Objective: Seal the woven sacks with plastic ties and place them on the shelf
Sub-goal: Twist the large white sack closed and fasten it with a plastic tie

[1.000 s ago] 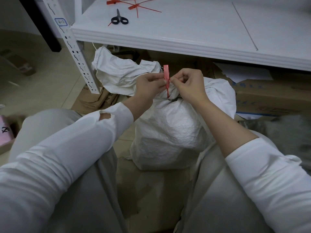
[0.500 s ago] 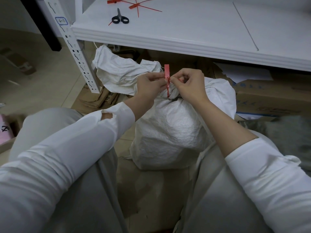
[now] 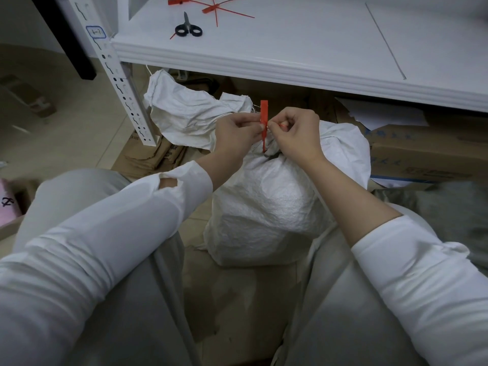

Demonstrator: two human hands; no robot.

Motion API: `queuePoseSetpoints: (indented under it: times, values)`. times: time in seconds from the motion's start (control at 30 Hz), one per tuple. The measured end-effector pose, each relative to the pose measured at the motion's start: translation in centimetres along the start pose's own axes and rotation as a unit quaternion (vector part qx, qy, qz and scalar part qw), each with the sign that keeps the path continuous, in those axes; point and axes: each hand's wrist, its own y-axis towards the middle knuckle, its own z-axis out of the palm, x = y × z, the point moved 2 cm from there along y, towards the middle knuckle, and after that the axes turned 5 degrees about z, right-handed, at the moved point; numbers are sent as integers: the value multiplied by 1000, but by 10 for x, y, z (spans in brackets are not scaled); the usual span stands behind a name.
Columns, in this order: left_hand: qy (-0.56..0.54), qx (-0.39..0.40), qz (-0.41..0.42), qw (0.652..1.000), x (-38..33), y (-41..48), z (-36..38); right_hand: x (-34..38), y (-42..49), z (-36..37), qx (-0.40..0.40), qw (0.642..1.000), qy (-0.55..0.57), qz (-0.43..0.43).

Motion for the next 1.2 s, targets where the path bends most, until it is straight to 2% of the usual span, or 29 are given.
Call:
queuePoseSetpoints:
  times: [0.17, 0.43, 0.73, 0.97, 1.2]
  values:
    - [26, -5, 11, 1000, -3, -2, 0, 2, -1, 0, 4, 1000, -11, -3]
    - [120, -19, 81, 989, -2, -3, 1, 1, -4, 3, -1, 999, -28, -19]
    - [179, -27, 106, 978, 0, -3, 3, -1, -6, 7, 3, 999, -33, -32]
    - [131, -47, 59, 989, 5, -5, 3, 0, -6, 7, -2, 999, -25, -21]
    - [128, -49, 57, 989, 6, -7, 3, 0, -8, 7, 6, 999, -29, -23]
